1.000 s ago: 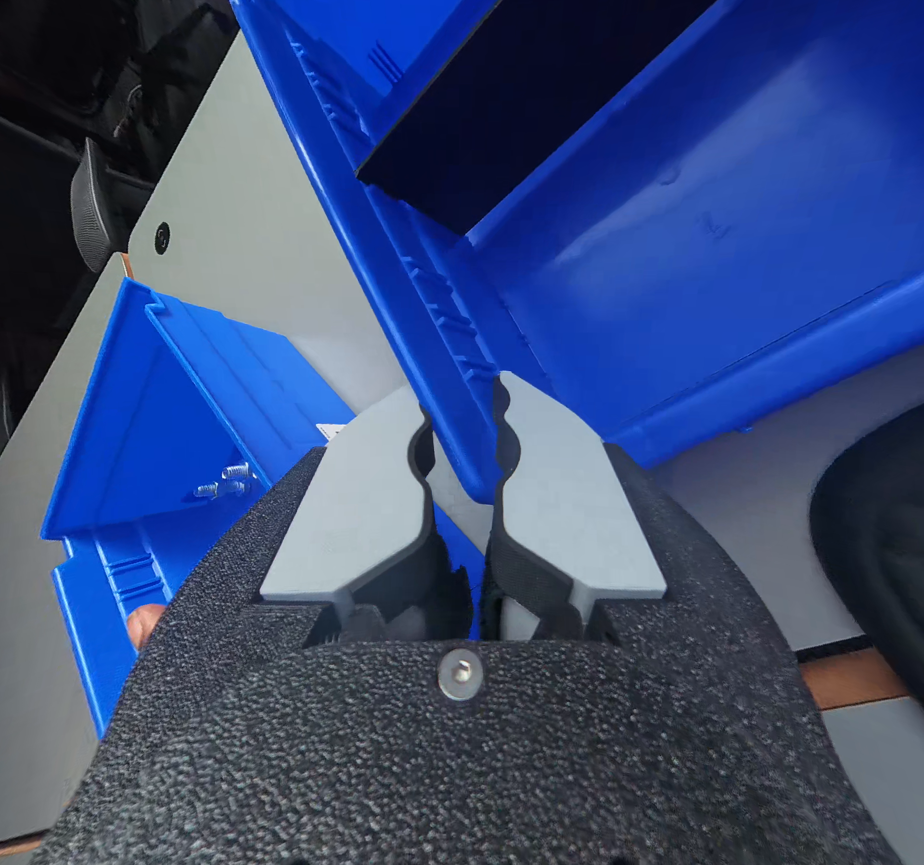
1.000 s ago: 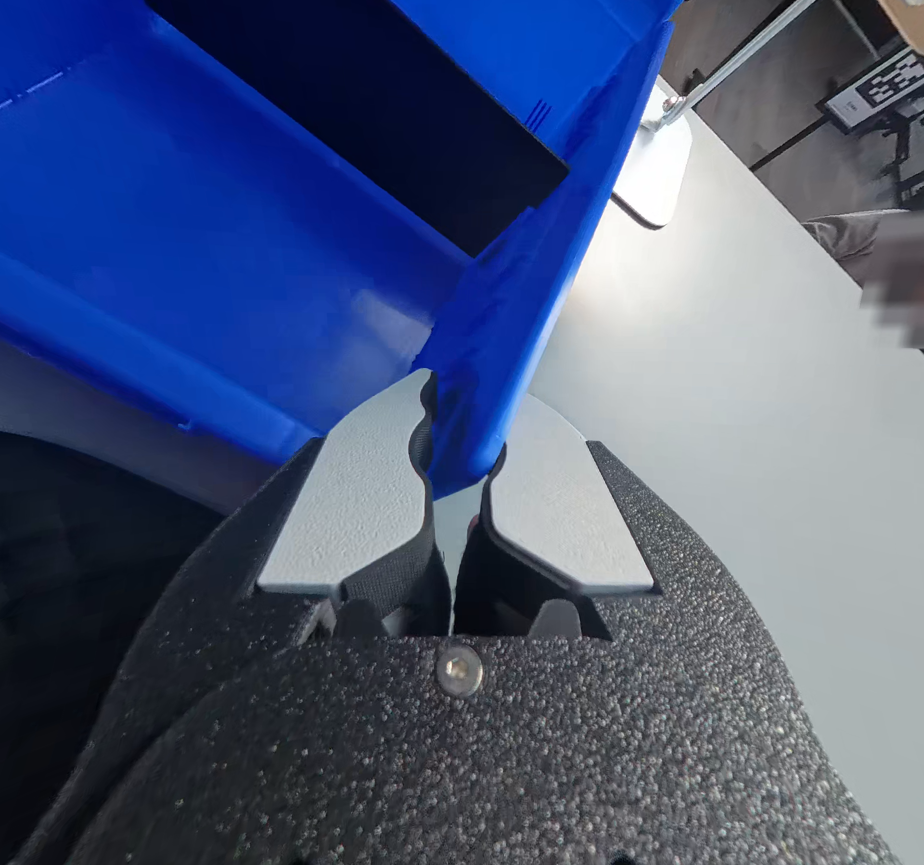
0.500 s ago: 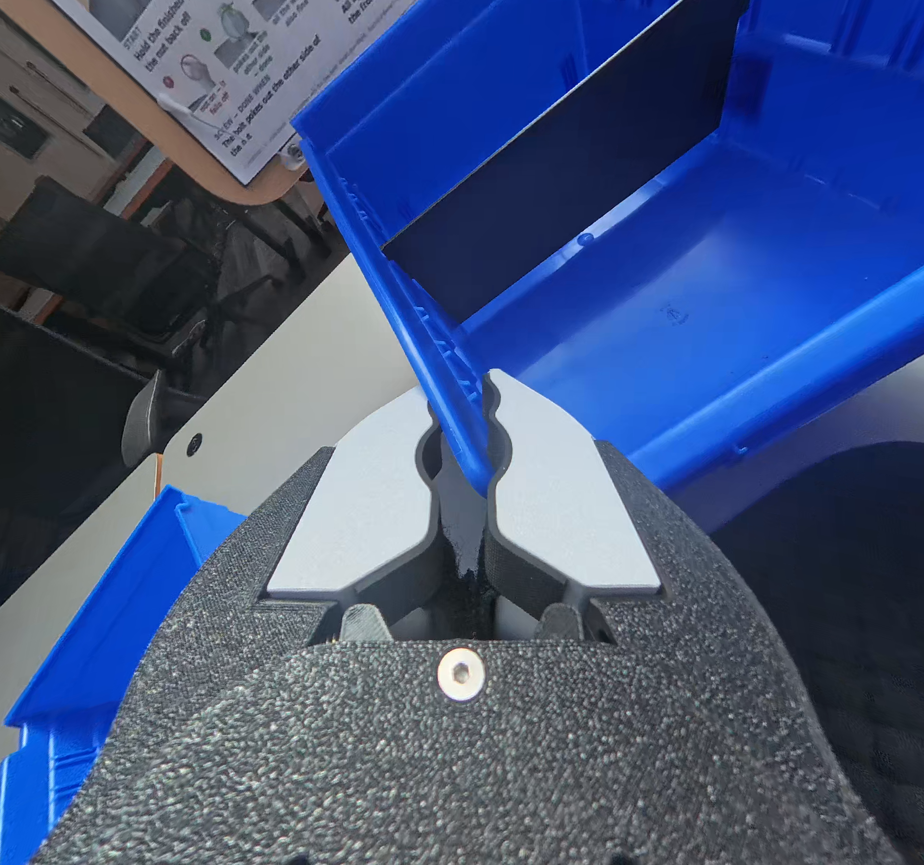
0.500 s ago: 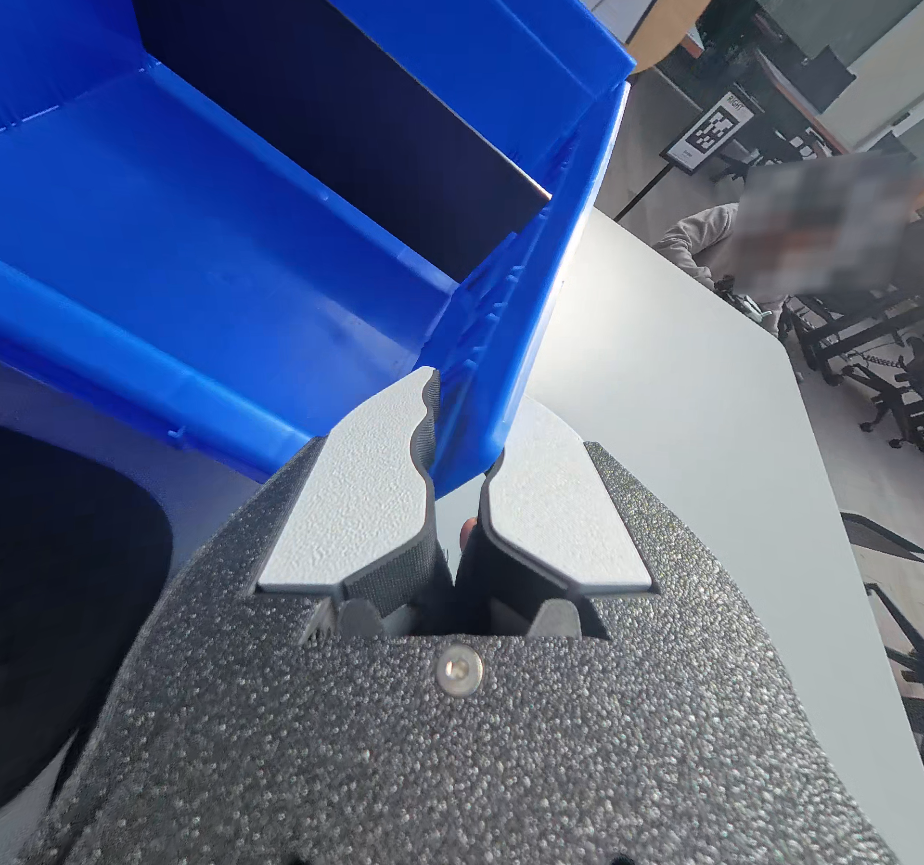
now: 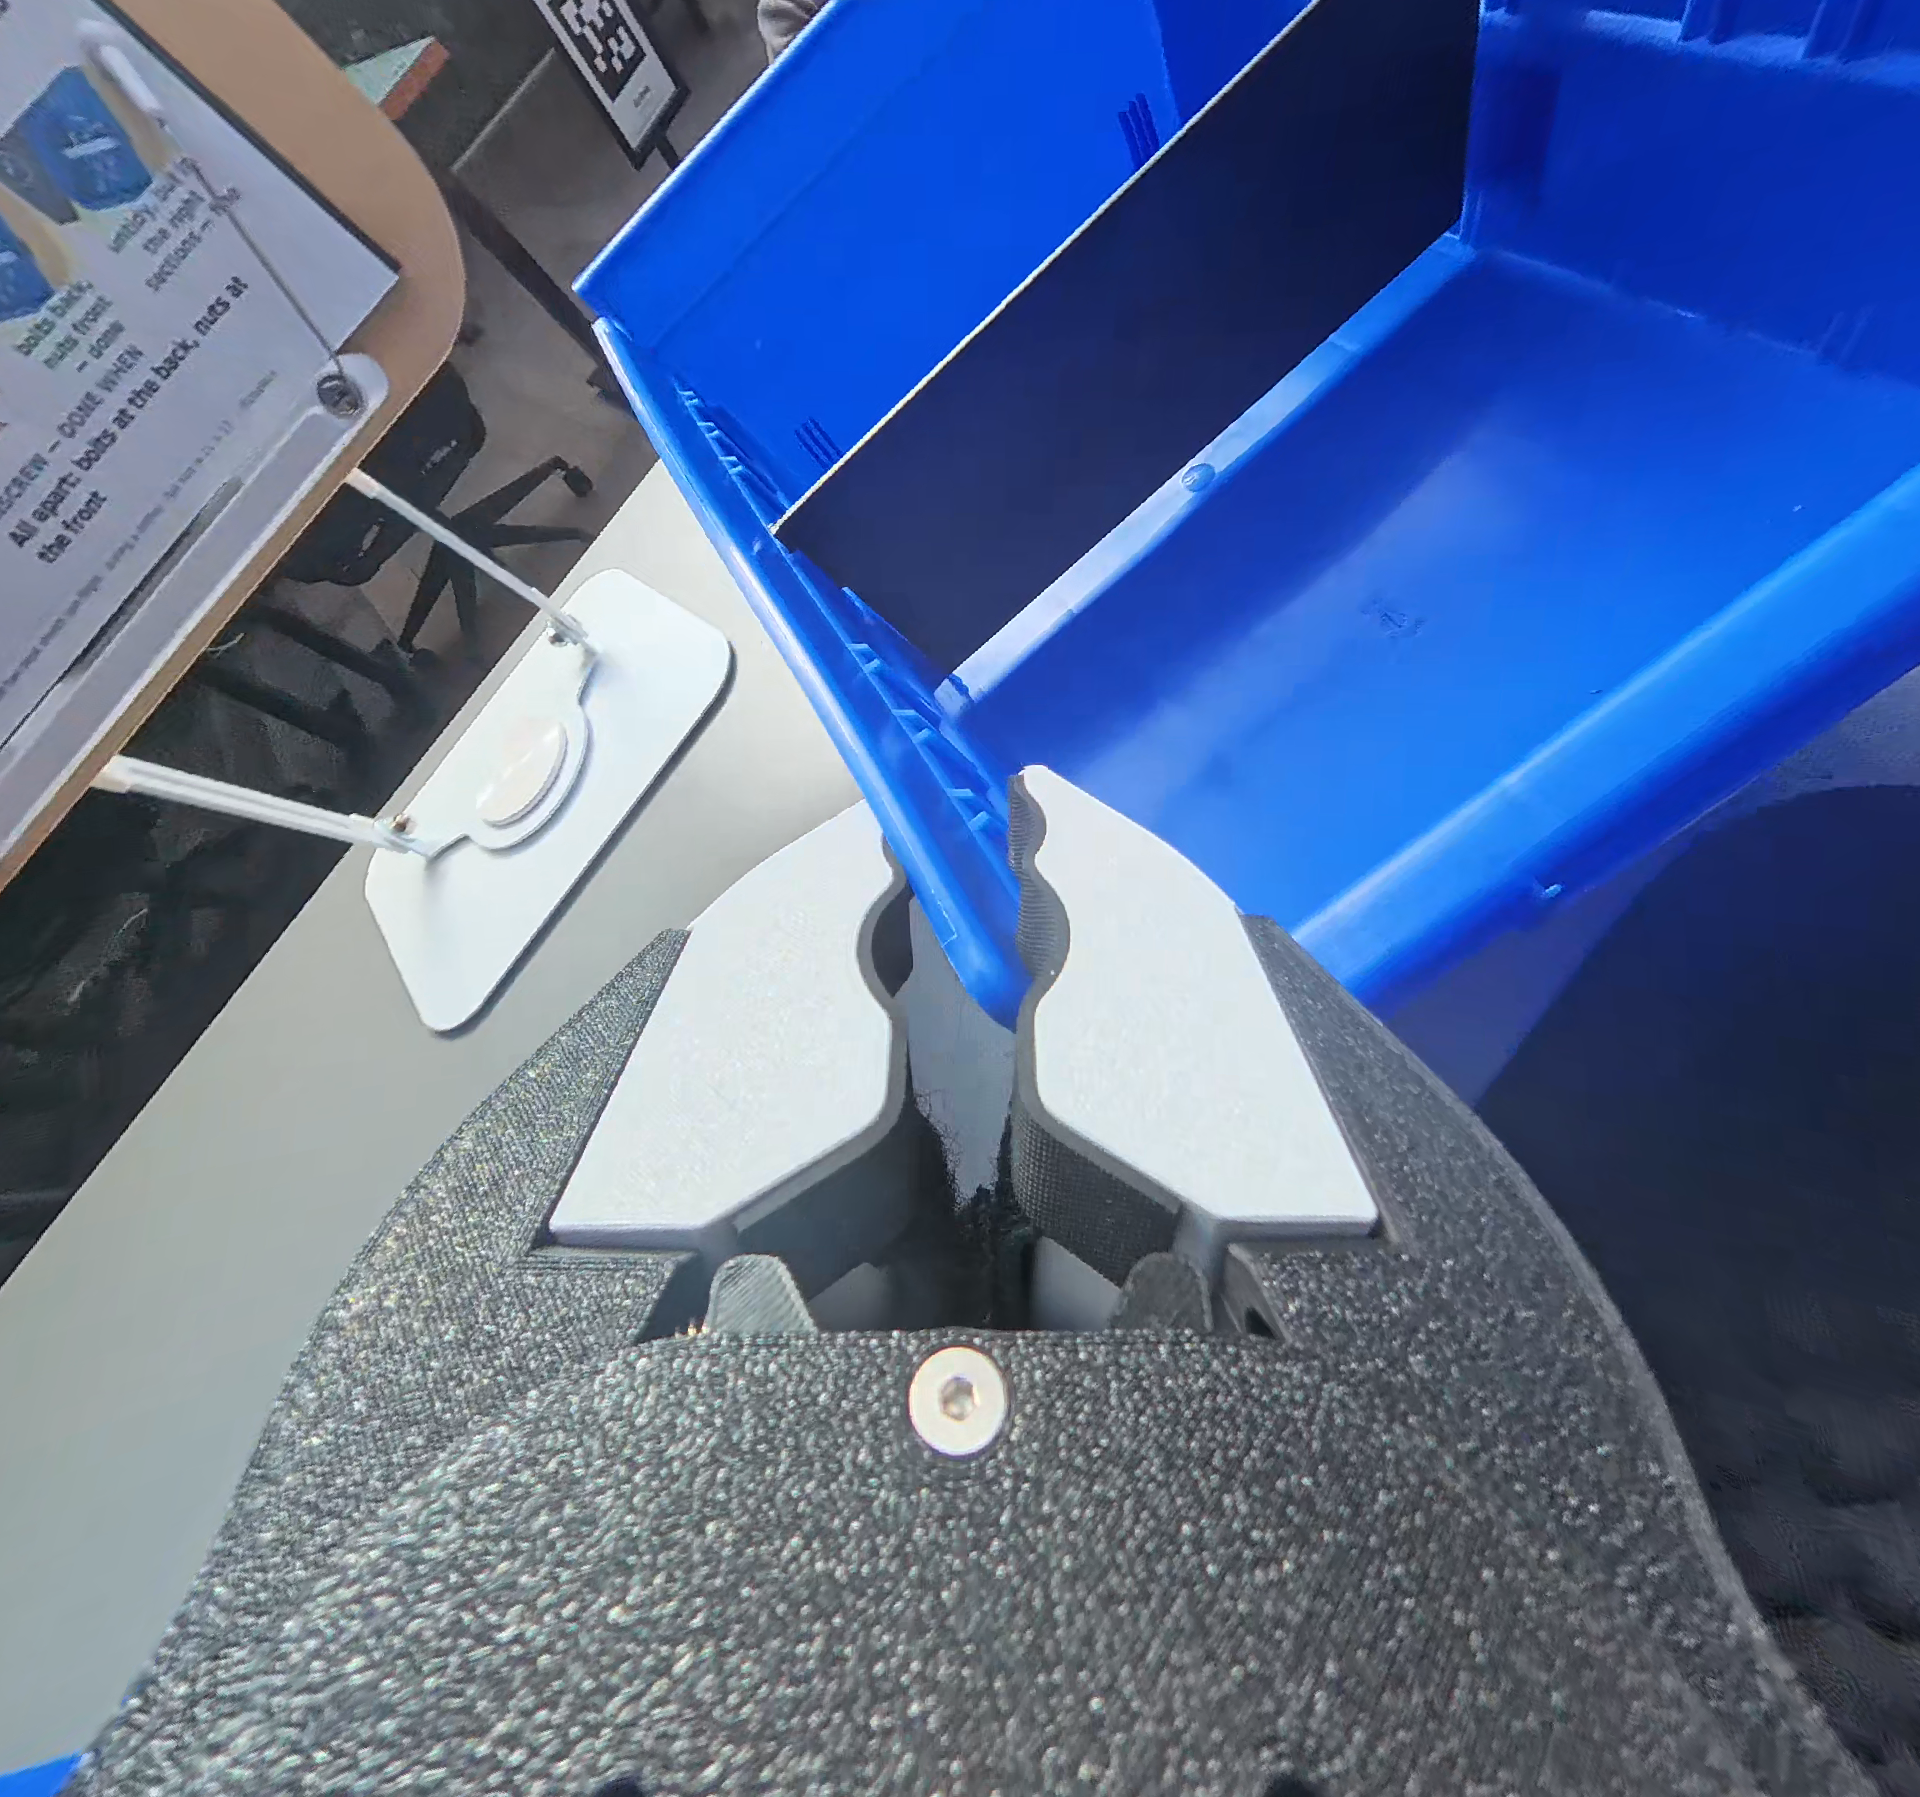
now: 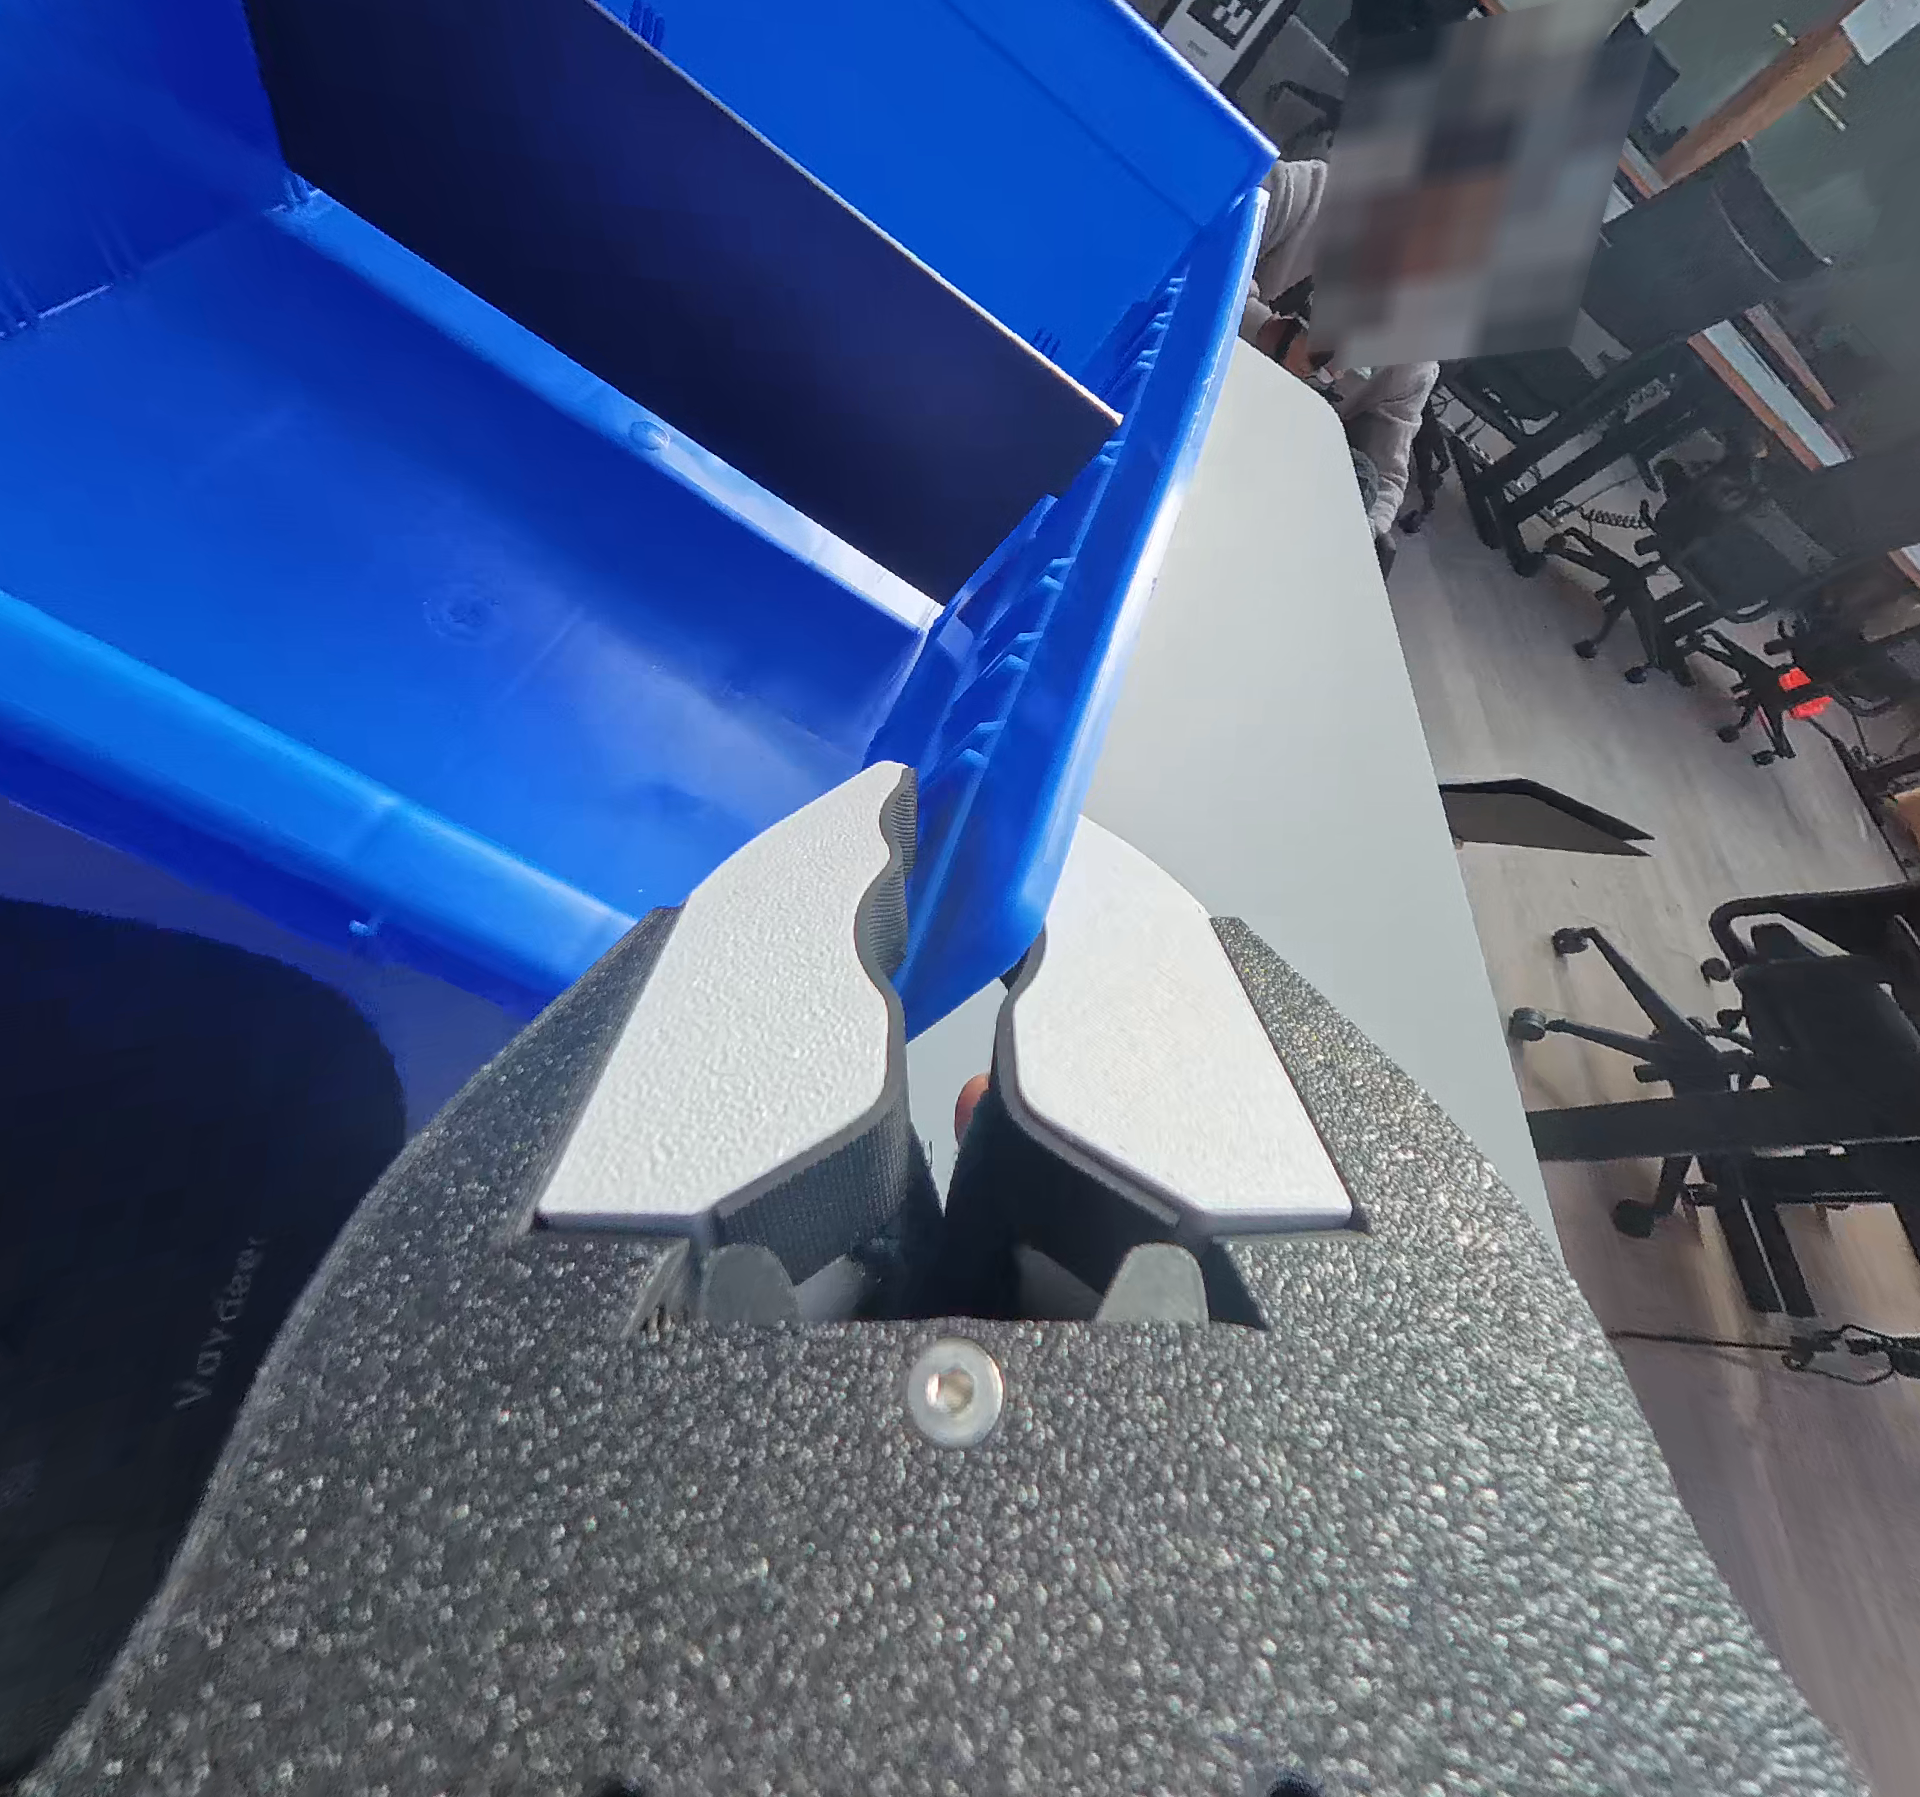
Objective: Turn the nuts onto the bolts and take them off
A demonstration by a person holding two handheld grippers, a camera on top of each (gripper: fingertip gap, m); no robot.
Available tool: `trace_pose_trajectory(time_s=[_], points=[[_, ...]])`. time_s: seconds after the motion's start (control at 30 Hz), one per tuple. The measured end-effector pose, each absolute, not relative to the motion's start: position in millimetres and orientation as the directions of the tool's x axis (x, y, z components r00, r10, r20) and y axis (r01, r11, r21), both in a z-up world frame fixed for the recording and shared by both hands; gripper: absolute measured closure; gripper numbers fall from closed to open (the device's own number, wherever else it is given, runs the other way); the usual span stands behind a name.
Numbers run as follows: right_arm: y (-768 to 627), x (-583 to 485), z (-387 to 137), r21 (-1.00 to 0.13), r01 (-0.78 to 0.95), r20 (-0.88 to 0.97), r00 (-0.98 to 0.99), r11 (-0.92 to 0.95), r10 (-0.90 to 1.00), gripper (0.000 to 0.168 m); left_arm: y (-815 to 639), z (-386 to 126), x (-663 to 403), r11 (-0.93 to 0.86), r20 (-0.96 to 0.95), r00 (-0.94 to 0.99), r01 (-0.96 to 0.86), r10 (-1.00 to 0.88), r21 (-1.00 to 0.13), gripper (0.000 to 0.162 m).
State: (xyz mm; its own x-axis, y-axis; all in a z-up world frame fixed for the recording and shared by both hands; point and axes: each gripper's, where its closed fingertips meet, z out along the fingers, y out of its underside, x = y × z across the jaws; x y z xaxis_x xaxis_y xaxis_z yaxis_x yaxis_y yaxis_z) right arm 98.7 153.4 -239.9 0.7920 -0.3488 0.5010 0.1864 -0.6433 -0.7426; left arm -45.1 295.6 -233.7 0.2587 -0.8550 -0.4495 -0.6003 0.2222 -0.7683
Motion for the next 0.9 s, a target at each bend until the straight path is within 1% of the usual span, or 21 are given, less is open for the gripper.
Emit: trace_pose_trajectory(time_s=[0.17, 0.33, 0.63, 0.73, 0.77, 0.87, 0.9], points=[[125.8, 124.7, -252.8, -0.757, 0.142, 0.489, 0.770, -0.638, -0.409, 0.159, 274.5, -246.3, -8.0, 0.259, -0.447, 0.215, -0.573, -0.868, -0.778, 0.147], [111.5, 130.7, -270.0, -0.762, 0.103, 0.466, 0.773, -0.640, -0.431, 0.159, 265.7, -255.6, 6.9, 0.274, -0.454, 0.184, -0.586, -0.872, -0.763, 0.148], [111.5, 140.1, -282.4, -0.788, 0.066, 0.429, 0.771, -0.612, -0.470, 0.158, 267.9, -269.9, 18.6, 0.270, -0.450, 0.176, -0.594, -0.876, -0.758, 0.147], [111.9, 140.2, -284.9, -0.792, 0.044, 0.405, 0.784, -0.608, -0.471, 0.153, 267.7, -271.0, 18.7, 0.238, -0.416, 0.185, -0.590, -0.890, -0.771, 0.144], [112.6, 139.2, -285.6, -0.793, 0.052, 0.403, 0.792, -0.607, -0.459, 0.146, 267.4, -271.5, 18.7, 0.235, -0.408, 0.181, -0.584, -0.895, -0.777, 0.140], [110.6, 136.8, -284.4, -0.814, 0.040, 0.364, 0.812, -0.579, -0.457, 0.096, 269.1, -265.8, 14.7, 0.228, -0.394, 0.207, -0.548, -0.895, -0.805, 0.101], [107.2, 136.4, -283.5, -0.819, 0.021, 0.344, 0.818, -0.573, -0.461, 0.086, 269.3, -264.3, 11.6, 0.214, -0.380, 0.212, -0.544, -0.900, -0.811, 0.089]])
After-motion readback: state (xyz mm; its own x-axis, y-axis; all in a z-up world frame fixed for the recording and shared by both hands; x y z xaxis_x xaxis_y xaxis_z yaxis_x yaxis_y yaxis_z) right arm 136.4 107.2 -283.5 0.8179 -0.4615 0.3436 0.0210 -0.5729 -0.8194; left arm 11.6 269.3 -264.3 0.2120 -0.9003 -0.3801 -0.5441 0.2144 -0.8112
